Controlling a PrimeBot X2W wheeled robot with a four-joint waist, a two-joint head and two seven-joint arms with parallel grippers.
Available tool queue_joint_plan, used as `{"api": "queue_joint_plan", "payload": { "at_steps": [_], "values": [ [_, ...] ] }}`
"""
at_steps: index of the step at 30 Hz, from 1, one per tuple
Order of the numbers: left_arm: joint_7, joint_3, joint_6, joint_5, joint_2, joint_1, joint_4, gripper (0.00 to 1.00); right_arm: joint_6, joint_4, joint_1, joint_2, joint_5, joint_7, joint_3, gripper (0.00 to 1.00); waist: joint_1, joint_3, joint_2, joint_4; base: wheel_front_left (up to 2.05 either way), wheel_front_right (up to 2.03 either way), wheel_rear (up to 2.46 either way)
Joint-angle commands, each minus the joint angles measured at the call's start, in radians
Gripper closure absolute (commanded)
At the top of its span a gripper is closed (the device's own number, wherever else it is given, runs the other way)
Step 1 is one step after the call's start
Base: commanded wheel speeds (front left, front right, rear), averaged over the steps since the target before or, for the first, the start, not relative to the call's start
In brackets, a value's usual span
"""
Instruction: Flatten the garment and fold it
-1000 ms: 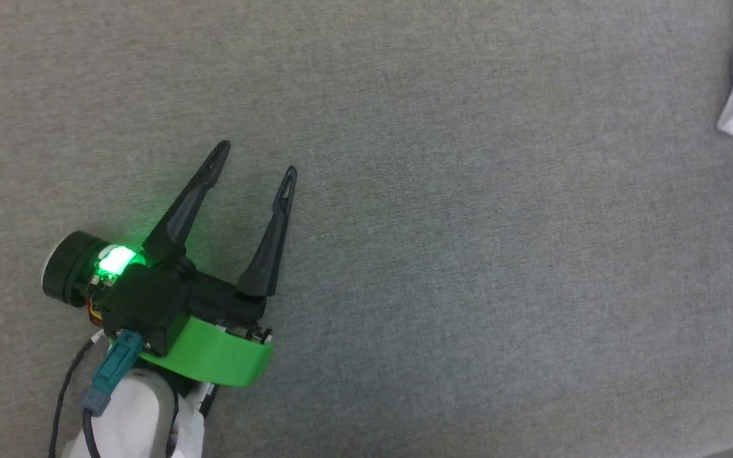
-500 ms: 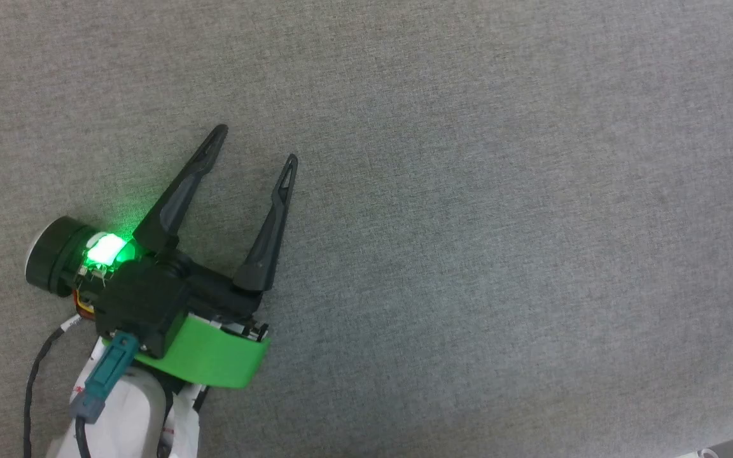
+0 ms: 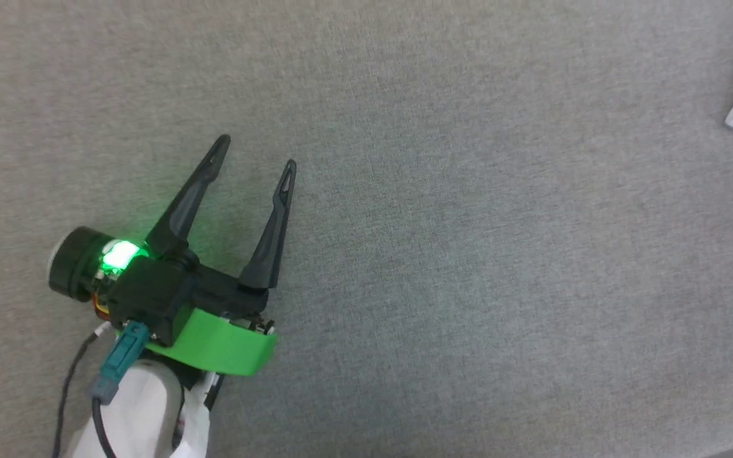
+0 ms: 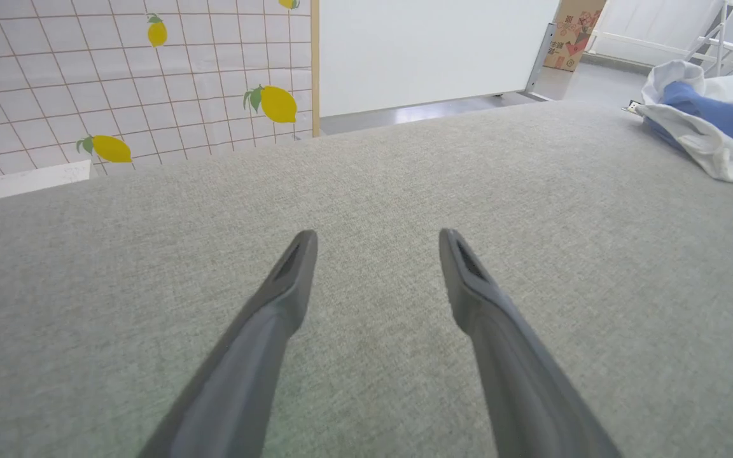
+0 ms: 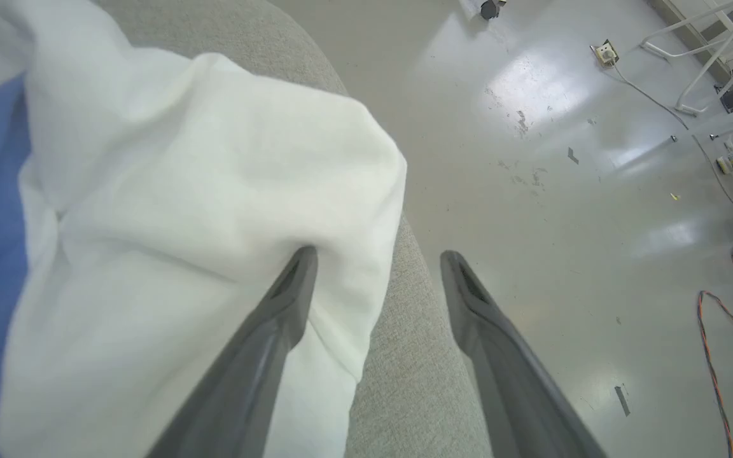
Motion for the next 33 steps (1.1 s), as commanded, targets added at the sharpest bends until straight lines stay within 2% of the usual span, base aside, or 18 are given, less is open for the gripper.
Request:
{"api": "queue_joint_plan", "payload": {
  "at_steps": [1, 6, 12, 16, 22, 27, 33],
  "values": [
    [-0.016, 0.003, 0.007, -0.019, -0.007, 0.006, 0.016, 0.00, -0.002, 0.006, -0.007, -0.001, -0.007, -0.014, -0.003, 0.00, -0.0001, -0.072, -0.0001, 0.029, 0.00, 0.00, 0.00],
    [-0.068, 0.011, 0.027, -0.052, -0.034, 0.047, 0.088, 0.00, -0.002, 0.000, 0.036, 0.033, -0.002, -0.065, -0.004, 0.00, -0.0001, -0.180, -0.0001, 0.060, 0.00, 0.00, 0.00],
    [-0.114, 0.023, 0.047, -0.081, -0.055, 0.096, 0.158, 0.00, -0.002, -0.063, 0.128, 0.126, 0.027, -0.118, 0.010, 0.00, -0.0001, -0.294, -0.0001, 0.097, 0.00, 0.00, 0.00],
    [-0.138, 0.032, 0.063, -0.096, -0.073, 0.126, 0.193, 0.00, -0.002, -0.165, 0.220, 0.206, 0.042, -0.158, 0.021, 0.00, -0.0001, -0.366, -0.0001, 0.127, 0.00, 0.00, 0.00],
    [-0.161, 0.051, 0.085, -0.116, -0.088, 0.183, 0.238, 0.00, -0.002, -0.384, 0.397, 0.329, 0.046, -0.196, 0.027, 0.00, -0.0001, -0.465, -0.0001, 0.174, 0.00, 0.00, 0.00],
    [-0.172, 0.054, 0.099, -0.104, -0.094, 0.216, 0.264, 0.00, -0.002, -0.539, 0.548, 0.417, -0.005, -0.215, 0.044, 0.00, -0.0001, -0.523, -0.0001, 0.213, 0.00, 0.00, 0.00],
    [-0.179, 0.081, 0.109, -0.132, -0.128, 0.236, 0.277, 0.00, -0.002, -0.656, 0.680, 0.514, -0.058, -0.257, 0.043, 0.00, -0.0001, -0.571, -0.0001, 0.249, 0.00, 0.00, 0.00]
  ]
}}
